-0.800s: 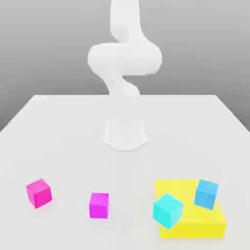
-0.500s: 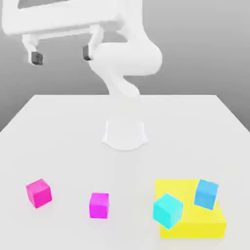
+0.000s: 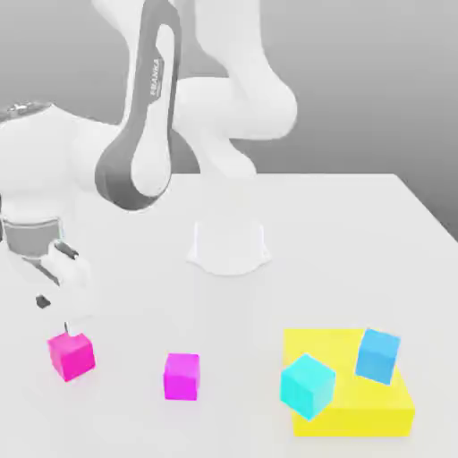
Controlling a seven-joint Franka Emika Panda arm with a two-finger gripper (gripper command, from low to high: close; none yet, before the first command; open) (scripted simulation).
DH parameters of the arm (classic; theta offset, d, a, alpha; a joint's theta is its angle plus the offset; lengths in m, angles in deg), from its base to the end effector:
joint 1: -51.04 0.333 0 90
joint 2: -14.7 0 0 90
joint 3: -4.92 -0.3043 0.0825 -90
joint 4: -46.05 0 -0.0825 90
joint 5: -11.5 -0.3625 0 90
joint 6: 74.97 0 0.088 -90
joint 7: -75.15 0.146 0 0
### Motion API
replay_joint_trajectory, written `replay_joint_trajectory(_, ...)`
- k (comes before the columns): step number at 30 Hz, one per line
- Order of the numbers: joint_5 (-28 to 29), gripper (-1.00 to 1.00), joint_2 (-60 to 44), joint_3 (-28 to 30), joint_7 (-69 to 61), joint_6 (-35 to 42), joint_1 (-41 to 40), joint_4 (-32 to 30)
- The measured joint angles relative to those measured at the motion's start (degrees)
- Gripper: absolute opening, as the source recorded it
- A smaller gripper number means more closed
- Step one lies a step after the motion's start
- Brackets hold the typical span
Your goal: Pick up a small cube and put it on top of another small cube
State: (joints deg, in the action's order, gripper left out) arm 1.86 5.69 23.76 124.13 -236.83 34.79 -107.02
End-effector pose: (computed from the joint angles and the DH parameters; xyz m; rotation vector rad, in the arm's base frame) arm 0.3257 -0.2455 0.1585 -2.1603 2.2764 -0.0128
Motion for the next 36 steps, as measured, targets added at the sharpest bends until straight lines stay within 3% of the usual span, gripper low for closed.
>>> replay_joint_trajectory(5,-7.42,0.0,-9.31,-8.06,-5.53,-7.14,-6.56,1.74)
replay_joint_trajectory(6,-8.26,-1.0,-10.47,-9.32,-6.19,-8.06,-7.64,1.98)
replay_joint_trajectory(13,-7.99,-1.0,-10.41,-9.39,-5.98,-8.03,-7.75,1.97)
replay_joint_trajectory(20,2.89,-1.0,1.29,-3.15,1.89,0.98,-3.13,-0.48)
replay_joint_trajectory(29,4.66,-1.0,8.82,-18.07,-11.25,12.32,18.87,3.29)
replay_joint_trajectory(36,7.84,-1.0,13.64,-26.41,-20.36,19.74,35.68,6.28)
